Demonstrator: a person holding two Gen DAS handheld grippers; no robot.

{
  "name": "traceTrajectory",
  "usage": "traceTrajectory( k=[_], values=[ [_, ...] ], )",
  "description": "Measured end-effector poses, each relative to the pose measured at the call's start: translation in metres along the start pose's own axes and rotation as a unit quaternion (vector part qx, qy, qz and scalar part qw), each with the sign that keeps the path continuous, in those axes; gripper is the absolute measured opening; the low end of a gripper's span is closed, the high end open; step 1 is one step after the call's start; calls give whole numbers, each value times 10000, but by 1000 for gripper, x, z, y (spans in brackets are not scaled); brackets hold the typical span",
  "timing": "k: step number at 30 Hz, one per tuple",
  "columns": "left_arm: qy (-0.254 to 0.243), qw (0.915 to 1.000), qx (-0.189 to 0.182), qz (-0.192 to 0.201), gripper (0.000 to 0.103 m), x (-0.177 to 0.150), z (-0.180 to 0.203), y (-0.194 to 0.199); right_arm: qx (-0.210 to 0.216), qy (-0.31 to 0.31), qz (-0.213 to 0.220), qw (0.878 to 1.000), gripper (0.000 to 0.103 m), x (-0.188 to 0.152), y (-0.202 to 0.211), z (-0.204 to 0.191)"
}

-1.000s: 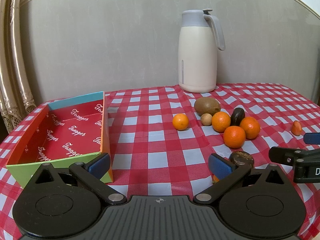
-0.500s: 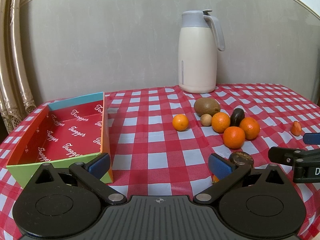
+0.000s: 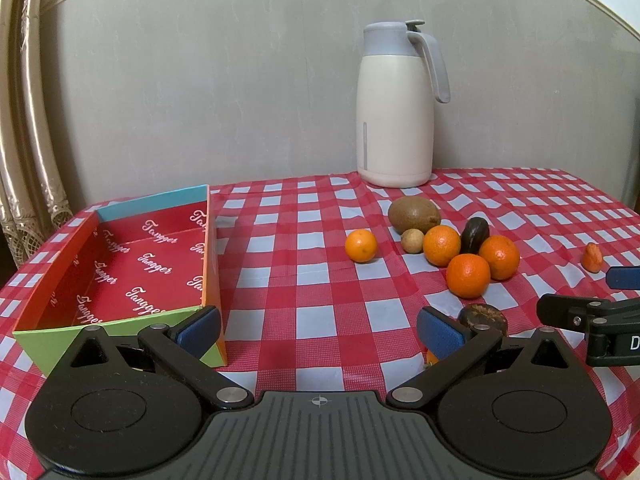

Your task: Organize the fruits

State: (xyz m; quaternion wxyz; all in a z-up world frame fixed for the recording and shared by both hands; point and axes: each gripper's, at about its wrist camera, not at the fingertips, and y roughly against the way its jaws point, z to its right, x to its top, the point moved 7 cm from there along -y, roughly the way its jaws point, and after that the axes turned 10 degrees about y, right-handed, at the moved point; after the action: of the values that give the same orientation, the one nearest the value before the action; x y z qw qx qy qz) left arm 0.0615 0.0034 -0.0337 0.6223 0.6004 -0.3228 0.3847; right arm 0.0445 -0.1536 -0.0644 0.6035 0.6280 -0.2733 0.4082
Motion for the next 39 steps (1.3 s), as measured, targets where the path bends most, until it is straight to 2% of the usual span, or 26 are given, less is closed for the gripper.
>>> traceTrajectory(
  k=[25,39],
  values=[
    [-43,10000,0,53,103,4,1,2,-49,-42,55,10000,103,2,2,3],
    [-344,9992,-145,151,103,2,6,7,-214,-273,119,9993,103,0,8,19]
  ],
)
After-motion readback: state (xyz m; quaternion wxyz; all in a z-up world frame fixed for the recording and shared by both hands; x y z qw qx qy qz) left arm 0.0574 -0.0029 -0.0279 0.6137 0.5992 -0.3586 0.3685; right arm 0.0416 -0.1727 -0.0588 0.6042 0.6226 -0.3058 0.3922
